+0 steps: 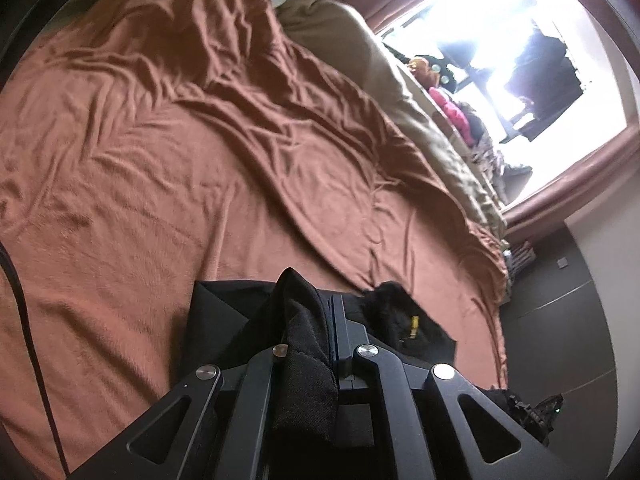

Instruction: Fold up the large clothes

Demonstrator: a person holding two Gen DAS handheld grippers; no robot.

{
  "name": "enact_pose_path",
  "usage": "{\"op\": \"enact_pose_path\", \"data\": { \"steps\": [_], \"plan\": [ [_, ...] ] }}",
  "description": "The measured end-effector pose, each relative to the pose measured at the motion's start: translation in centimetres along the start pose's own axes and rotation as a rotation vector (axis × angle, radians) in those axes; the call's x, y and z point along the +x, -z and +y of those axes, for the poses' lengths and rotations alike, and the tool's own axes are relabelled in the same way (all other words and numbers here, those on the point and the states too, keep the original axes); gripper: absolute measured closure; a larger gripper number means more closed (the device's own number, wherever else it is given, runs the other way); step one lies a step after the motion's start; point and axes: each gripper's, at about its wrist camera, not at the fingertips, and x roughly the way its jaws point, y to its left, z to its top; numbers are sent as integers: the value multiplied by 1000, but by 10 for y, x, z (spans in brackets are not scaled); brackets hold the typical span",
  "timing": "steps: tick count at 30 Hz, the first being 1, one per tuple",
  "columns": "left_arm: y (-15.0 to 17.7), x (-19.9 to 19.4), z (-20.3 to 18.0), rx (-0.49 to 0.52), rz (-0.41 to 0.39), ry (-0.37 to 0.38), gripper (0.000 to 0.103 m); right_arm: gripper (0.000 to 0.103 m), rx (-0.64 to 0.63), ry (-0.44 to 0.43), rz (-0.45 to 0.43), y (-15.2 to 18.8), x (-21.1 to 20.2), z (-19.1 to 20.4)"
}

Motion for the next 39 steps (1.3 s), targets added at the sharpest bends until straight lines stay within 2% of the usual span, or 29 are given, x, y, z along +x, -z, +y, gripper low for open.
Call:
{"op": "enact_pose_path", "data": {
  "steps": [3,5,6,7,8,9,10,14,17,23,26,30,36,39],
  "plan": [
    [0,17,3,18,12,-38,99,103,1,26,43,-7,15,1],
    [-1,27,3,25,44,-45,88,103,8,61,84,-14,26,1],
    [-1,31,2,23,60,-34,71,100,8,67,93,-15,26,2],
    [0,33,3,22,64,-23,50,92,6,74,95,-17,28,3],
    [0,31,1,25,54,-15,41,82,2,81,93,-18,27,6],
    [0,28,-1,33,37,-15,30,44,0,80,90,-19,25,8],
    [0,23,-4,47,16,-21,25,14,1,66,86,-20,23,9],
    [-1,6,-8,71,-25,-35,23,13,-9,52,88,-23,14,14],
    [3,-4,-5,76,-24,-44,23,13,-31,53,82,-19,6,17],
    [15,-16,5,95,-18,-114,23,13,-72,67,90,-6,0,26],
    [21,-12,9,129,20,-169,23,13,-129,84,137,0,10,37],
    [36,4,6,225,120,-233,23,13,-247,107,235,10,34,67],
    [63,29,-15,400,210,-268,23,13,-456,158,398,42,89,120],
    [71,41,-19,444,232,-279,23,13,-553,179,460,62,116,145]
  ]
}}
